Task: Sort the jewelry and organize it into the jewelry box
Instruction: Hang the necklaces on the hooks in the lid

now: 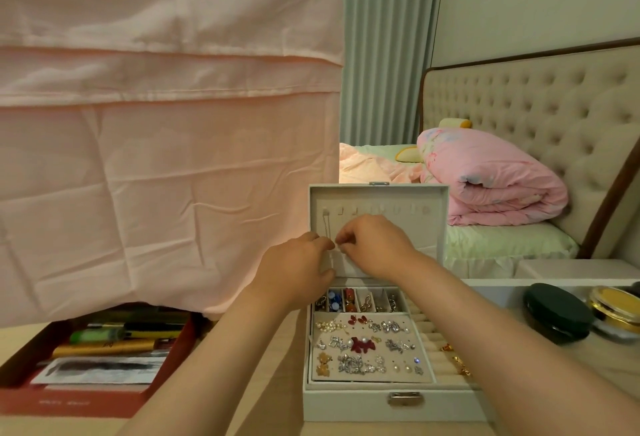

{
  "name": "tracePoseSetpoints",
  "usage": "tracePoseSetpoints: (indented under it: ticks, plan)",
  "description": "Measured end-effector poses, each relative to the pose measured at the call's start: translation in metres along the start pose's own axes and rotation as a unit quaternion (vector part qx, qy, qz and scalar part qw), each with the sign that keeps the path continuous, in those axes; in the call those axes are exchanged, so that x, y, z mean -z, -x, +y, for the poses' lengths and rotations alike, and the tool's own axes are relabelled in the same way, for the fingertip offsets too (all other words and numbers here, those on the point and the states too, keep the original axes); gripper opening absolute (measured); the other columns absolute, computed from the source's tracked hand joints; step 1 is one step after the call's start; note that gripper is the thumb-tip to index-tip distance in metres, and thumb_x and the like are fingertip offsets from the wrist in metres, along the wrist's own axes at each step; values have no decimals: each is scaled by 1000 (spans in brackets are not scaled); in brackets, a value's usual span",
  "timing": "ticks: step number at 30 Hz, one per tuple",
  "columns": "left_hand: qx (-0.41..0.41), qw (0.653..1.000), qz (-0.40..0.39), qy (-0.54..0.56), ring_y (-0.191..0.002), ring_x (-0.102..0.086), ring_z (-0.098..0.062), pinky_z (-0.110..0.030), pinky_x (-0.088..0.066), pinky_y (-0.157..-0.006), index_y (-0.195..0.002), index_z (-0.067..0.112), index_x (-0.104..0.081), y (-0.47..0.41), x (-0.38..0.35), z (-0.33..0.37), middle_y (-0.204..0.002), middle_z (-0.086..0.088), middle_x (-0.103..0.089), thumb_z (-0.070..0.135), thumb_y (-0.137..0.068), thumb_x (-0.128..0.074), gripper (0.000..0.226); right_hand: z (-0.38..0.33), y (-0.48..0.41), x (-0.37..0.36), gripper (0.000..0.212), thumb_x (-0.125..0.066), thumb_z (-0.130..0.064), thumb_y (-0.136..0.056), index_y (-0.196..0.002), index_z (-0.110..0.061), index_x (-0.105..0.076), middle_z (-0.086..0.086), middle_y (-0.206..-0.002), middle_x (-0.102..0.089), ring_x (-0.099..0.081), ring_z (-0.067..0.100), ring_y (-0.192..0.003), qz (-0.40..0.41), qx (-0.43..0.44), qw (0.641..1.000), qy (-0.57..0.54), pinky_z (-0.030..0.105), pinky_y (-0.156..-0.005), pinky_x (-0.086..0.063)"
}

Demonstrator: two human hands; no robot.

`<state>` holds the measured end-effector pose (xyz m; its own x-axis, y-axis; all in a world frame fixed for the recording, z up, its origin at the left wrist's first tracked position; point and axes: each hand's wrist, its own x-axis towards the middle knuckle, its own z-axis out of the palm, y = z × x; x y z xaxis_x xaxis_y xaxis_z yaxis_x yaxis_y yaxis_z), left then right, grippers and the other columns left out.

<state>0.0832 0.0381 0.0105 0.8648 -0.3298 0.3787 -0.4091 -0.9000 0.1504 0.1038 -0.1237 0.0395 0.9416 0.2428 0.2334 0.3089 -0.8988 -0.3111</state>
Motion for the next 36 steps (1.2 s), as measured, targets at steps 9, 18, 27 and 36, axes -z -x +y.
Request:
tracePoseSetpoints:
  ticks: [9, 18, 27, 36]
  plan:
    - [-4, 998, 38, 45, -106, -56, -10, -34, -53, -83, -130, 34, -58, 14, 23, 29, -121, 12, -56, 46, -93, -53, 39, 8, 44, 31, 29, -65, -23, -96, -124, -25, -70, -8, -123, -69, -63, 9, -111, 1, -1, 995, -99, 34, -102, -50]
    - [-83, 985, -6, 152, -80, -52, 1, -29, -46, -70, -104, 39, -61, 54, 17, 143, -90, 19, -59, 45, -91, -57, 15, 73, 181, 96, 9, -73, -25, -91, -99, -29, -77, -9, -90, -72, -62, -1, -52, -73, -67, 990, -104, 19, -61, -50]
    - [-174, 958, -152, 171, -76, -58, -2, -29, -53, -73, -101, 33, -72, 102, -35, 245, -90, 16, -65, 35, -90, -63, 15, 125, 284, 89, 9, -82, -29, -80, -83, -37, -77, -20, -81, -72, -65, 1, -71, -234, -174, 956, -21, 22, -65, -53]
    - [-196, 953, -190, 133, -86, -51, -1, -25, -42, -71, -106, 39, -74, 127, -66, 253, -98, 13, -62, 46, -86, -69, 22, 129, 309, 62, 7, -83, -31, -75, -80, -31, -78, -17, -77, -72, -66, 3, -78, -223, -179, 958, 11, 23, -65, -48]
